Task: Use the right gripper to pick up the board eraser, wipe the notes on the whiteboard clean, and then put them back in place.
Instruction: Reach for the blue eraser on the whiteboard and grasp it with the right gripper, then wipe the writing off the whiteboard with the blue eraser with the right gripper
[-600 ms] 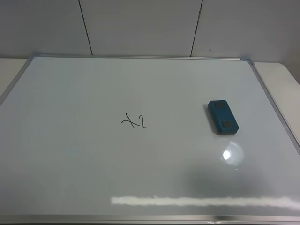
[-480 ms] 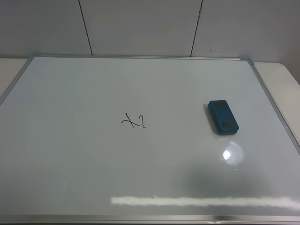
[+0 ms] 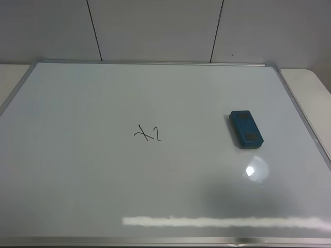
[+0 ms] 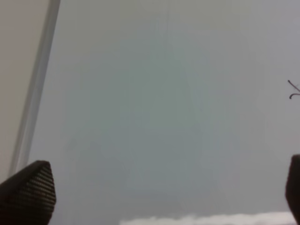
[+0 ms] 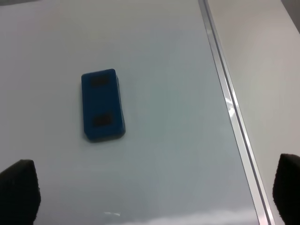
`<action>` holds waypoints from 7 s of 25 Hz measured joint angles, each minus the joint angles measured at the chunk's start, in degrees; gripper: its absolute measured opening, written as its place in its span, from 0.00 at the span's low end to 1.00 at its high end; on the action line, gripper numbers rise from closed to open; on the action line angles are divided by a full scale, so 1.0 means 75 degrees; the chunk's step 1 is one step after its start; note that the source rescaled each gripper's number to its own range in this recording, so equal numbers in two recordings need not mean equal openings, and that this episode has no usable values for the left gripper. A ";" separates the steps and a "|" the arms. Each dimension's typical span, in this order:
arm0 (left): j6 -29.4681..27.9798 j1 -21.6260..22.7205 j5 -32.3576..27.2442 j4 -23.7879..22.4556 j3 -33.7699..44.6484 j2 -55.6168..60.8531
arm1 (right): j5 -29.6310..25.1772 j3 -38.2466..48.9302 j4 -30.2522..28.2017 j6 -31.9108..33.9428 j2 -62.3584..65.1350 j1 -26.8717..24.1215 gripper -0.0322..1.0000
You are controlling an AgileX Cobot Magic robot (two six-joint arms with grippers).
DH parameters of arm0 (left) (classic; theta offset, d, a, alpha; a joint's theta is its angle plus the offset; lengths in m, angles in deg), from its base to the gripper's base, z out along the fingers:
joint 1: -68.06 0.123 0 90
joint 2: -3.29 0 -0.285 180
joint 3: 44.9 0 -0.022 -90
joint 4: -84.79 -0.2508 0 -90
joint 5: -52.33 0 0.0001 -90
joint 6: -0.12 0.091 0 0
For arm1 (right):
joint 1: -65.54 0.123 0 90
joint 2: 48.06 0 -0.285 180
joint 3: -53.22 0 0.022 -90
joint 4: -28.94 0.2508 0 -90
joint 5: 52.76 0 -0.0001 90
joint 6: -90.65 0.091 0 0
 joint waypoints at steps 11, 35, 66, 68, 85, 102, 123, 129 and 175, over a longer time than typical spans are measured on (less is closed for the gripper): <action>0.0000 0.0000 0.0000 0.0000 0.0000 0.0000 | 0.0480 -0.1200 -0.0307 0.0285 -0.3064 0.0000 1.00; 0.0000 0.0000 0.0000 -0.0003 0.0000 0.0000 | 0.0745 -0.2939 -0.0634 0.0729 -0.8745 0.0647 1.00; 0.0000 0.0000 0.0000 -0.0003 0.0000 0.0000 | 0.2228 -0.4218 -0.0063 0.0318 -1.3252 0.1989 1.00; 0.0000 0.0000 0.0000 -0.0003 0.0000 0.0000 | 0.2261 -0.4218 -0.0057 0.0318 -1.3427 0.1989 1.00; 0.0000 0.0000 0.0000 -0.0003 0.0000 0.0000 | 0.2674 -0.4218 -0.0256 0.0318 -1.4058 0.1989 1.00; 0.0000 0.0000 0.0000 -0.0003 0.0000 0.0000 | 0.2784 -0.4218 -0.0282 0.0391 -1.4263 0.2043 1.00; 0.0000 0.0000 0.0000 -0.0003 0.0000 0.0000 | 0.1999 -0.4284 -0.0525 0.0664 -1.4279 0.2141 0.07; 0.0000 0.0000 0.0000 -0.0003 0.0000 0.0000 | 0.1402 -0.4871 -0.0804 0.0657 -1.4193 0.2586 0.07; 0.0000 0.0000 0.0000 -0.0003 0.0000 0.0000 | 0.0208 -0.8281 -0.0245 -0.2436 -1.6526 0.6783 0.07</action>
